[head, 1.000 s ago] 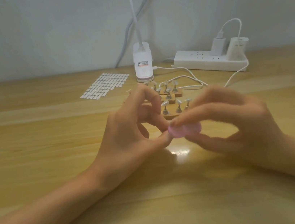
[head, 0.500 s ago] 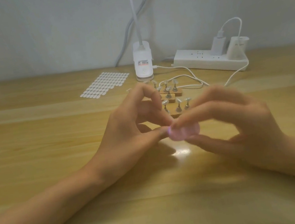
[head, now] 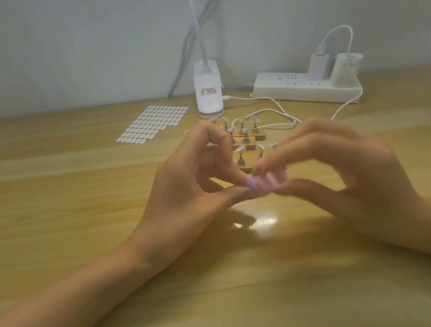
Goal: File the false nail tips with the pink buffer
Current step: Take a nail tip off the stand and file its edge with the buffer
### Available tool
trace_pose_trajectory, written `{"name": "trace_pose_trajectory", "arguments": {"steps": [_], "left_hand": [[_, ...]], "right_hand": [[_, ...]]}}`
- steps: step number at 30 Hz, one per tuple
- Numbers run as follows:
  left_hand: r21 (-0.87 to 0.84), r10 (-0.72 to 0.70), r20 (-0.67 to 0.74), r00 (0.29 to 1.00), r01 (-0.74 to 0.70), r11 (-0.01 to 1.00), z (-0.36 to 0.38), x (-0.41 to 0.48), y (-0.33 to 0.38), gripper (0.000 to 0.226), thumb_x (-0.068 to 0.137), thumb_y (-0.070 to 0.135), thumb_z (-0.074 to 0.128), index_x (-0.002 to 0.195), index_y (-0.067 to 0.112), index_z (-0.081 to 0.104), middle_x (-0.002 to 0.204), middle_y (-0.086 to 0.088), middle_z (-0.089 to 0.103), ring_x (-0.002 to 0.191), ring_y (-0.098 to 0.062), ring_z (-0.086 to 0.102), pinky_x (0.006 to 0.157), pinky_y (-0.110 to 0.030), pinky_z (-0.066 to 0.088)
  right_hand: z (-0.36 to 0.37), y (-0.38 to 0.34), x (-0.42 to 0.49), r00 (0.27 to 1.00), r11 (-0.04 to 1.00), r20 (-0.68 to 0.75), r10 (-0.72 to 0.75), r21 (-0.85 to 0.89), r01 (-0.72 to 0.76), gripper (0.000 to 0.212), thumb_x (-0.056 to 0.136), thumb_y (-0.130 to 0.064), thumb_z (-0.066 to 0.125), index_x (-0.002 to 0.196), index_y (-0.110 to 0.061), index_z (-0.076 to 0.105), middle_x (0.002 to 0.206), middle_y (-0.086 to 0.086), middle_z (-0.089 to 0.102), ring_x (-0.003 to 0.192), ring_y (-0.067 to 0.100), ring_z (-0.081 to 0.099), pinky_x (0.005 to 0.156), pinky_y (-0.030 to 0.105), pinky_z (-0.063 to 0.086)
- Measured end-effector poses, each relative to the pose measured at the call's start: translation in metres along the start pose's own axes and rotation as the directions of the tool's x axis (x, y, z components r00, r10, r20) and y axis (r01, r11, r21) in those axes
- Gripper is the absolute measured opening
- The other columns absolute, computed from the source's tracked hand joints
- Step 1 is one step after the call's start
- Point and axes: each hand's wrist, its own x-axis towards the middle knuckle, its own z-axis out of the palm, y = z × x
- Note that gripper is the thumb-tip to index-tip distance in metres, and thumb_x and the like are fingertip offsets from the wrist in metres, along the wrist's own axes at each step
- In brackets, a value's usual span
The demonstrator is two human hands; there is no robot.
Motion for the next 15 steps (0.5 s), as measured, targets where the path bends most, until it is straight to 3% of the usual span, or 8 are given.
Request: {"name": "trace_pose_trajectory", "arguments": {"steps": [2,5,9,12,15], "left_hand": [[0.009,0.001,0.001,1.000,-0.001,1.000,0.0000,0.0000,-0.0004,0.041,0.073,0.025,0.082,0.090,0.018,0.045,0.075,0.010,0.072,0.073,-0.009,0.073,0.066,-0.033,0.061],[0.030,0.005,-0.002,1.000,-0.005,1.000,0.0006,-0.0001,0.0003,0.039,0.072,0.022,0.082,0.085,0.022,0.045,0.077,0.004,0.074,0.079,-0.014,0.076,0.068,-0.038,0.062],[0.066,0.039,0.003,0.999,-0.039,0.997,0.0001,0.0008,0.0018,0.037,0.073,0.025,0.081,0.082,0.025,0.044,0.074,0.012,0.069,0.073,-0.007,0.071,0.064,-0.027,0.057],[0.108,0.051,-0.005,0.999,-0.050,0.993,0.0019,-0.0001,0.0014,0.047,0.072,0.014,0.085,0.080,0.027,0.041,0.074,0.006,0.073,0.076,-0.011,0.075,0.063,-0.036,0.058],[0.124,0.074,-0.015,0.997,-0.072,0.990,0.0022,0.0004,0.0023,0.046,0.072,0.016,0.086,0.080,0.028,0.042,0.072,0.015,0.069,0.071,-0.006,0.070,0.062,-0.028,0.056]], "right_hand": [[0.0027,0.0017,-0.0006,0.999,1.000,0.040,0.016,-0.026,-0.015,0.016,0.093,-0.011,0.071,0.109,-0.016,0.069,0.092,0.007,0.066,0.087,0.018,0.064,0.083,0.027,0.051],[-0.0042,0.0055,0.0001,0.992,0.992,-0.027,0.121,-0.018,-0.121,0.014,0.092,-0.010,0.074,0.105,-0.013,0.069,0.092,0.004,0.067,0.088,0.020,0.066,0.081,0.038,0.052],[0.0027,-0.0013,-0.0003,0.999,1.000,0.047,0.000,0.005,0.000,0.017,0.093,-0.008,0.069,0.109,-0.014,0.068,0.092,0.007,0.066,0.088,0.019,0.063,0.084,0.025,0.050],[-0.0029,0.0043,0.0011,0.995,0.994,0.015,0.104,-0.039,-0.103,0.016,0.091,-0.007,0.072,0.105,-0.015,0.069,0.091,0.005,0.066,0.086,0.018,0.063,0.081,0.030,0.051],[-0.0007,-0.0026,0.0001,1.000,1.000,0.012,0.022,0.011,-0.022,0.016,0.096,-0.011,0.067,0.110,-0.018,0.067,0.093,0.007,0.066,0.088,0.019,0.065,0.083,0.027,0.051]]}}
